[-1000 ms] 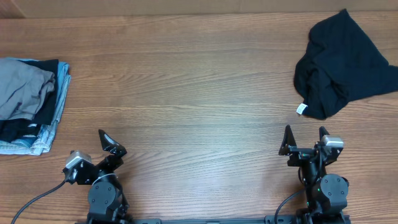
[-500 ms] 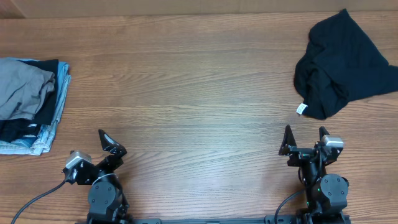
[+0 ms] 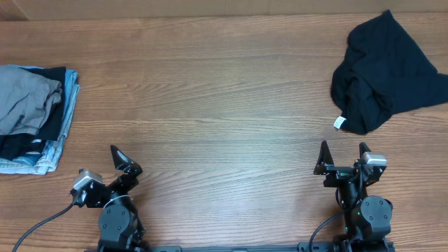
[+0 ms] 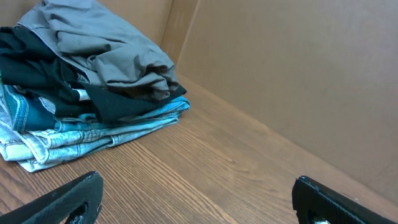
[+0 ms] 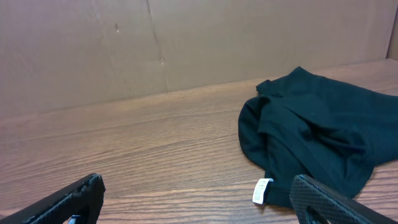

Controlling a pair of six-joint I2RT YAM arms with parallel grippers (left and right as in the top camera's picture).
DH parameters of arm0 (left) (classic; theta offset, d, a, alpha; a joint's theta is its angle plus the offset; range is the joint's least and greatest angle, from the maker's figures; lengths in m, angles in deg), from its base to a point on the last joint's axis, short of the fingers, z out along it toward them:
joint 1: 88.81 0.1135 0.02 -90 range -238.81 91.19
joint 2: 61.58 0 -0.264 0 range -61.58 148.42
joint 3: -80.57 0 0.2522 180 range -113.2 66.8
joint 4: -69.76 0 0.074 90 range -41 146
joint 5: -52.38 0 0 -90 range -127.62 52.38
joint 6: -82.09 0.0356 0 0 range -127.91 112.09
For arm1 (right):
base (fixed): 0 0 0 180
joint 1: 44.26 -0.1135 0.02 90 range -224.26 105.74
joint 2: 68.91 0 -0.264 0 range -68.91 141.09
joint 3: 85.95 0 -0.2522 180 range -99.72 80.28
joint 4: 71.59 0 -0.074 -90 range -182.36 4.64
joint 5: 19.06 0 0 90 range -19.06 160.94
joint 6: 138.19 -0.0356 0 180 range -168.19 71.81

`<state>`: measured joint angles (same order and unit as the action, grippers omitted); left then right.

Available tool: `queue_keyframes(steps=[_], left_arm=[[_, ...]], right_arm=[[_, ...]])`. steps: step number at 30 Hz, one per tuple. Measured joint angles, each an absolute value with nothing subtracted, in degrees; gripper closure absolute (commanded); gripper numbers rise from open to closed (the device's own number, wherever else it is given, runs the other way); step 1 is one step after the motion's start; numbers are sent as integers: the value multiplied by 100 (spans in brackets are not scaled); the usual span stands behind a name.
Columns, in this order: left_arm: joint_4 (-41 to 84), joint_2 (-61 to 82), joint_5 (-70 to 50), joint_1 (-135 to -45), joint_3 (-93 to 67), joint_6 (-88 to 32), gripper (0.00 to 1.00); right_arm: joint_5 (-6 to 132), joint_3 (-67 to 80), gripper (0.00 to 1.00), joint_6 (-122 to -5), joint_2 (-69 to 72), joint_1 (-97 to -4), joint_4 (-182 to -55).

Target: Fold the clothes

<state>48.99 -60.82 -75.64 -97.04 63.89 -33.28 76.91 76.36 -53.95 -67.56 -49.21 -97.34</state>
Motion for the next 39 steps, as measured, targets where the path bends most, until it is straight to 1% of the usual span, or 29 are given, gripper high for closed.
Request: queue_keyframes(steps=[7,9,11,14,17,20,24,26,28,30,33,36,39], left_arm=[[4899,-6082,-7463,-9704,6389,-3321,0],[4991,-6082,-6972,-9704,6389,-3100,0],[5271,-6082,-6220,-9704,6391,-2689,0],[5441,-6082,-5376,-9704,6378,-2283,0],[5417,-6034,-4755,-9704,6183,-1935,0],[5448,-5671,-4362,-9704,5508,-1590,0],[5476,-4491,-3938,-9704,4181,-1173,0],[5428,-3630,-3634,-9704,3506,-1059,0],[5279,-2699,-3322,-9706,2802,-1024,0],[4805,-1643,-3083,-9767,1939,-1028,0],[3478,-467,-2965,-9973,804,-1026,0],[2309,715,-2884,-10220,-223,-1017,0],[1747,1367,-2703,-10309,-518,-1020,0]], right_arm=[[7691,7643,0,-5417,-6756,-4921,-9680],[7693,7647,0,-5679,-6756,-4921,-9452],[7696,7627,0,-5883,-6756,-4921,-9315],[7829,7424,0,-5983,-6750,-4921,-9267],[7940,6900,0,-5998,-6708,-4921,-9219],[7999,6340,0,-6001,-6487,-4921,-9136],[8034,5437,0,-5994,-5711,-4917,-9210],[8039,4814,0,-5918,-5139,-4917,-9365],[8096,4100,0,-5841,-4549,-4917,-9796],[8319,3138,0,-5773,-3670,-4917,-10617],[8485,2441,0,-5721,-2730,-4917,-11389],[8585,2168,0,-5714,-1578,-4915,-11806],[8386,2170,0,-5719,-501,-4917,-12032]])
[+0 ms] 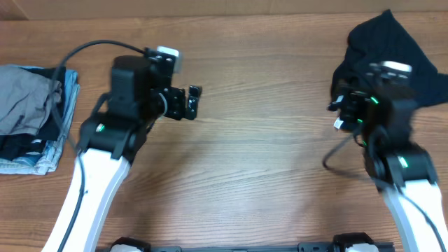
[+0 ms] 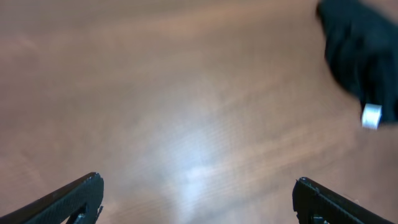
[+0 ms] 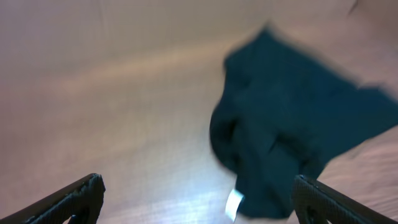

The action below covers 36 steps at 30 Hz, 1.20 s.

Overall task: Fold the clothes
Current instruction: 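Reach the right gripper to the black garment and grasp its edge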

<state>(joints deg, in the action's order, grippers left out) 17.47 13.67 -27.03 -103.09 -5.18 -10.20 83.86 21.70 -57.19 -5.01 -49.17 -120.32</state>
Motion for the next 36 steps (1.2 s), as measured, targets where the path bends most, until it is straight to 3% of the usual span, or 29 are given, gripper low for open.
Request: queue_keyframes(steps=[9,16,29,35,36], left_arm=[[1701,2075,-2404,-10335,-527,-860,0],[1990,2210,-2786,-10335,-536,-786,0],[2110,2223,-2869,-10335,-547,-869,0],[1999,2223,-2887,-10335,-547,-926,0],[1983,2223,-2887,-10335,-547,-926,0]], right_arm=[[7672,2172,0,-5644,1316,-4915,-11890],[8559,2172,0,-5448,1403,-4877,-11837],[8740,2146,1,-4971,2476,-3734,-10694],[8542,2146,24,-4851,3117,-3643,-10379],[8522,2146,38,-4838,3235,-3621,-10342]])
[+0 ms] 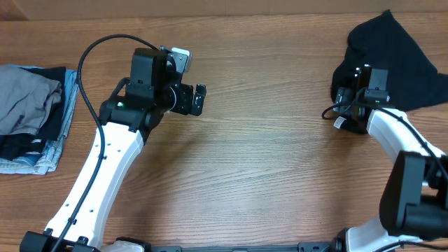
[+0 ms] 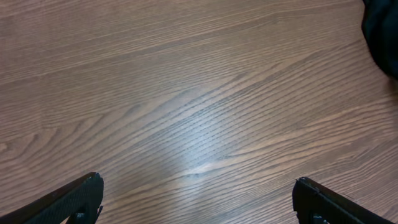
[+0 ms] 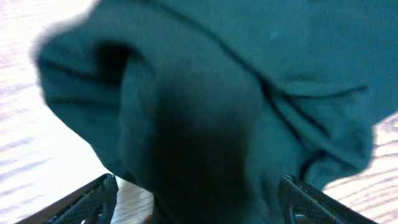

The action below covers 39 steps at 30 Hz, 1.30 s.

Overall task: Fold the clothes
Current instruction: 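Reach the right gripper to the black garment and grasp its edge, then drag the black garment toward the center with the right gripper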

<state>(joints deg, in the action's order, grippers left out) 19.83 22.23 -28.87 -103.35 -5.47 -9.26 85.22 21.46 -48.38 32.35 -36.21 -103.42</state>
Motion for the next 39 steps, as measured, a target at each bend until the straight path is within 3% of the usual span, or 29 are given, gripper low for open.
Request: queue_keyframes(steps=[1,2,3,8,13,20,25,34,39], left_arm=[[1977,2223,-2887,-10335,-547,-926,0],[1975,2223,-2887,-10335,-547,-926,0],[1972,2223,-2887,-10335,-547,-926,0],[1972,2223,-2889,-10335,-547,-926,0],[1964,2223,-3020,-10335,-549,-1094,0],[1961,2226,-3090,-10335,-558,-1223,0],[2143,2226,-2141,-10335,-558,-1070,0],[2508,2226,-994,-10342,-560,-1092,0],[2453,2226,-548,-10158,-595,-1094,0]], right_arm=[[8511,2146,69,-4818,3307,-3603,-10307],[8496,2146,88,-4840,3357,-3586,-10294],[8485,2146,96,-4814,3377,-3570,-10290],[8463,2060,96,-4903,3381,-3555,-10521],[7969,1282,96,-4962,3368,-3551,-11723],[6957,-1461,96,-4976,3324,-3540,-14598],[5923,-3227,96,-4984,3206,-3538,-16053],[3143,-3716,96,-4322,3123,-3721,-16803],[2701,-3716,96,-3741,3132,-4860,-16674]])
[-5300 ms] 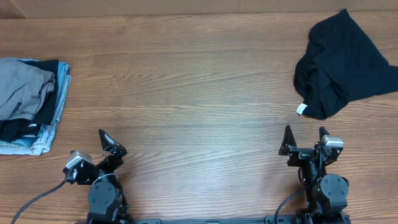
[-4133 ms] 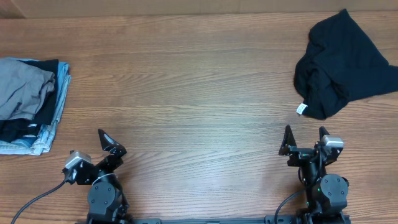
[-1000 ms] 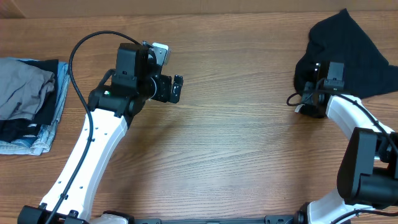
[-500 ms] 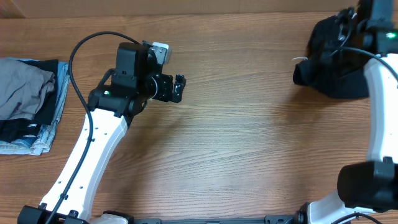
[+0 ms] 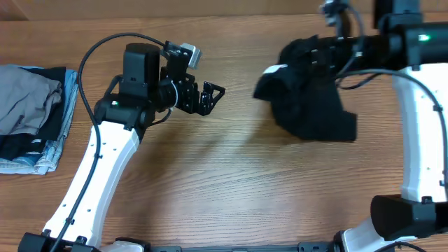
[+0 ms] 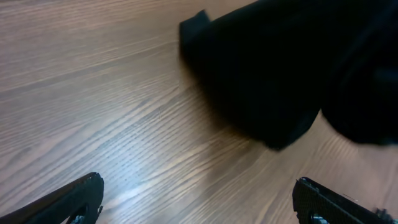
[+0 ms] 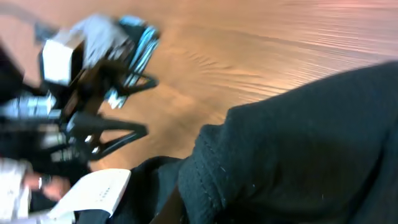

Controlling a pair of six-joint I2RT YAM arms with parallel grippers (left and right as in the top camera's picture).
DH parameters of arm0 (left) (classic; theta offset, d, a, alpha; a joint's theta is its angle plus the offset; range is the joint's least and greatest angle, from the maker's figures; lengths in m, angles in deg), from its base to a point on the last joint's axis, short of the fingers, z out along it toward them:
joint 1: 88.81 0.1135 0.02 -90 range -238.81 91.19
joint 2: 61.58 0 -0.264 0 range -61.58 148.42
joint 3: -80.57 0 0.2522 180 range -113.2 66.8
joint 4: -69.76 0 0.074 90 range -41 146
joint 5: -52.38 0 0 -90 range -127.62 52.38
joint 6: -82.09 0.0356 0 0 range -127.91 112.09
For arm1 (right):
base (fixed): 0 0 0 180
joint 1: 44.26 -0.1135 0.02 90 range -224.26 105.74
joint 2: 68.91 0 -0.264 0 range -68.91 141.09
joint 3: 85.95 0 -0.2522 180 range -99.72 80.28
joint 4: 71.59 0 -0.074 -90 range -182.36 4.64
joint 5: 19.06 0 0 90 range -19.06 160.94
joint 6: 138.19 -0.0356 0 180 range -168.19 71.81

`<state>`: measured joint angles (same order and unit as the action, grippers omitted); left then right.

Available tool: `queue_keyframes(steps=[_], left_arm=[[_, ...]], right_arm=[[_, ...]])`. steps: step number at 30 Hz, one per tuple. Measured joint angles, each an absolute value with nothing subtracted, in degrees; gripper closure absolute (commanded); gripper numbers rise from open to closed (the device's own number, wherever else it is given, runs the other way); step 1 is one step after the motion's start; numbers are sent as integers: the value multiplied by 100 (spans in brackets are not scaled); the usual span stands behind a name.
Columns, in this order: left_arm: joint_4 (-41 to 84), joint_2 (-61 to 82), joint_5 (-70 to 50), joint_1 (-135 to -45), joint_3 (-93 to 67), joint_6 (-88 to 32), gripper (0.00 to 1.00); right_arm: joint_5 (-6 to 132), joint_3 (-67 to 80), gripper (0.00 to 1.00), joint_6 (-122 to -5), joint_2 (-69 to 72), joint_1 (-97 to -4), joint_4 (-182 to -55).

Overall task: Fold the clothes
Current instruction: 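Drag the black garment toward the center with the right gripper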

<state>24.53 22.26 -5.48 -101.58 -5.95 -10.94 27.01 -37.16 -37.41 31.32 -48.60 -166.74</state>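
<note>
A black garment (image 5: 308, 94) hangs bunched above the wooden table (image 5: 210, 182), right of centre, with a white tag (image 5: 274, 68) at its left edge. My right gripper (image 5: 323, 54) is shut on the garment's upper part, and cloth hides its fingers. In the right wrist view the black garment (image 7: 298, 143) fills the lower right, with the white tag (image 7: 93, 190) beside it. My left gripper (image 5: 210, 94) is open just left of the garment and holds nothing. From the left wrist the black garment (image 6: 280, 68) is ahead, beyond the left gripper (image 6: 199, 205).
A stack of folded clothes (image 5: 31, 115), grey on top over black and denim, lies at the table's left edge. The left arm (image 5: 105, 154) crosses the left half of the table. The right arm (image 5: 420, 126) runs down the right side.
The black garment lay on the table at the far right with my right gripper down on it. Now it hangs from that gripper, further left. My left gripper has shifted slightly right.
Both arms sat at the front edge with open grippers, the black garment crumpled at the back right. Then both were out over the table, the right above the garment. Then the right gripper was down on the cloth. Now it holds it aloft near centre.
</note>
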Motion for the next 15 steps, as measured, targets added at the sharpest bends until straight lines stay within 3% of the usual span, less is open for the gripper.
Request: queue_keyframes(steps=[4,5,6,7,8,15], left_arm=[[2191,2142,-607,-9916,-750,-1107,0],[2141,2075,-703,-9848,-763,-1124,0],[2069,1928,-926,-9726,-772,-1175,0],[2025,1791,-1125,-9634,-785,-1208,0],[1972,1646,-1330,-9551,-805,-1227,0],[1542,988,-2876,-9428,-933,-1577,0]], right_arm=[[2911,-3716,96,-3605,3237,-5572,-16458],[2977,-3716,87,-3557,3302,-5752,-16390],[3025,-3716,51,-3509,3388,-5935,-16322],[3077,-3716,4,-3461,3501,-6160,-16239],[3099,-3716,0,-3419,3578,-6270,-16154],[3560,-3716,0,-3411,3895,-6670,-15682]])
